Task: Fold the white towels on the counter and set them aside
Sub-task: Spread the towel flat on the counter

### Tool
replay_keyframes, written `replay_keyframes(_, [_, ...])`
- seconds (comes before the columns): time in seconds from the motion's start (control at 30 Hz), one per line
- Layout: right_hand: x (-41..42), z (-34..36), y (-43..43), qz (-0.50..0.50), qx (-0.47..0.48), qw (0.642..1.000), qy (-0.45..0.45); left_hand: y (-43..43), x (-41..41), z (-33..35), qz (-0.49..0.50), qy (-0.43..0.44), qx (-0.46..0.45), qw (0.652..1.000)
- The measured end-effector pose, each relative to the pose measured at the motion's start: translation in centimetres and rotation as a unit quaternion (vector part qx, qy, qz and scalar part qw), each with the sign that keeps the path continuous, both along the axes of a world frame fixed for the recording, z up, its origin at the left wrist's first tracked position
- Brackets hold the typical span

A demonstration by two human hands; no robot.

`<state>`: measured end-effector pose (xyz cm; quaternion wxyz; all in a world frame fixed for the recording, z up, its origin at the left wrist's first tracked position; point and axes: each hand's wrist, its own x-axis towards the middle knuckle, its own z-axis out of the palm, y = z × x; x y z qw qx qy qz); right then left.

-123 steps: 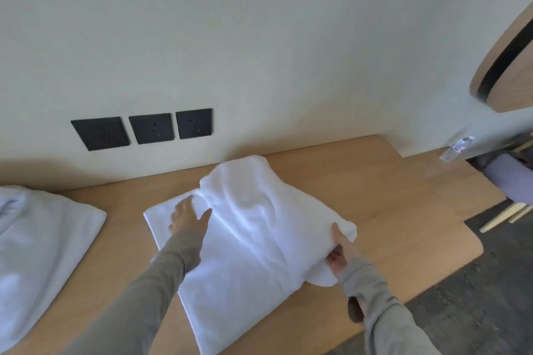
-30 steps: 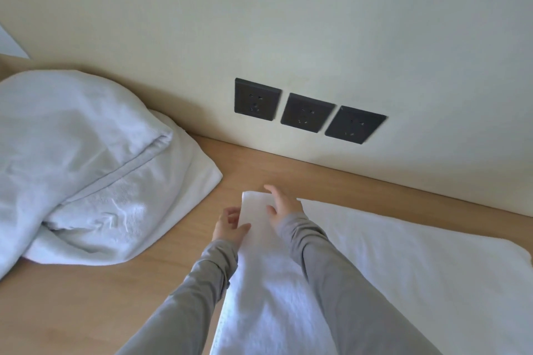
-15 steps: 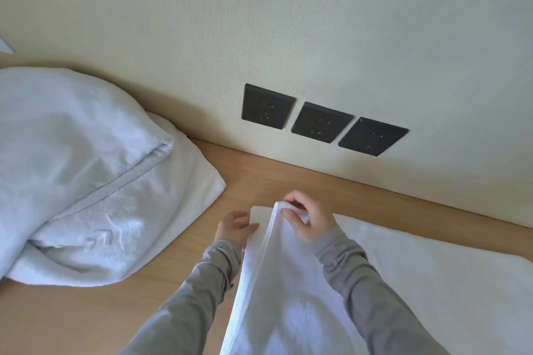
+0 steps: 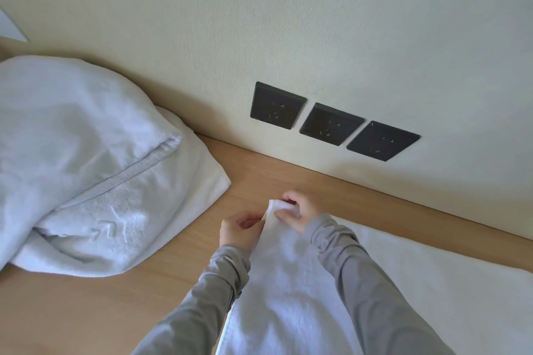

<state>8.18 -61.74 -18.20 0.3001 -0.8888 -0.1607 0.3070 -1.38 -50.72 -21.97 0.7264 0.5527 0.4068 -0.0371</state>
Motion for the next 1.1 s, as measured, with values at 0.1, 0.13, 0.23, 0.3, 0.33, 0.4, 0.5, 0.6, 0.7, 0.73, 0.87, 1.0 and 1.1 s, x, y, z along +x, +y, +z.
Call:
replay_keyframes(0.1, [0.1,0.5,-0.8,-0.002,0.009,1.000,0.008,-0.3,0.2,0.0,0.004,0.004,-0.015,1.000])
replay_keyframes(0.13, [0.1,0.6,-1.0,-0.005,0.009,1.000,0.005,-0.5,0.2,-0.1,0.000,0.006,-0.015,1.000])
replay_keyframes(0.23, [-0.1,0.5,-1.2,-0.025,0.009,1.000,-0.002,-0.7,0.5,-0.6,0.004,0.001,-0.044,0.999])
replay_keyframes(0.3, [-0.3,0.2,-1.3,-0.025,-0.002,1.000,0.002,-0.6,0.8,-0.9,0.006,0.015,-0.059,0.998])
replay_keyframes(0.33, [-0.4,0.2,-1.5,-0.027,0.003,1.000,0.008,-0.5,1.1,-1.0,-0.003,0.021,-0.050,0.999])
replay_keyframes(0.4, [-0.6,0.4,-1.7,-0.039,0.023,0.999,0.013,-0.4,1.5,-1.0,-0.021,0.023,-0.040,0.999])
replay_keyframes(0.5, [-0.7,0.7,-2.3,-0.053,0.063,0.996,-0.021,-0.1,1.8,-0.7,-0.037,0.010,-0.029,0.999])
replay_keyframes(0.6, [-0.8,1.2,-2.6,-0.046,0.080,0.995,-0.044,0.1,1.4,0.1,-0.073,-0.052,-0.036,0.995])
replay_keyframes(0.7, [-0.5,1.8,-2.3,-0.009,0.059,0.996,-0.063,0.1,1.3,0.7,-0.098,-0.083,-0.016,0.992])
replay_keyframes(0.73, [-0.3,2.0,-2.3,0.011,0.050,0.996,-0.075,0.1,1.3,0.8,-0.102,-0.090,-0.008,0.991])
replay_keyframes(0.87, [0.4,3.4,-3.3,0.073,-0.004,0.997,-0.007,0.0,1.4,2.0,-0.122,-0.113,0.009,0.986])
replay_keyframes(1.0, [0.8,4.5,-4.4,0.083,-0.003,0.996,0.025,-0.7,0.5,3.4,-0.149,-0.125,0.016,0.981])
replay_keyframes(1.1, [0.6,5.3,-5.3,0.026,0.047,0.998,-0.041,-0.2,-1.5,3.8,-0.181,-0.140,0.042,0.972])
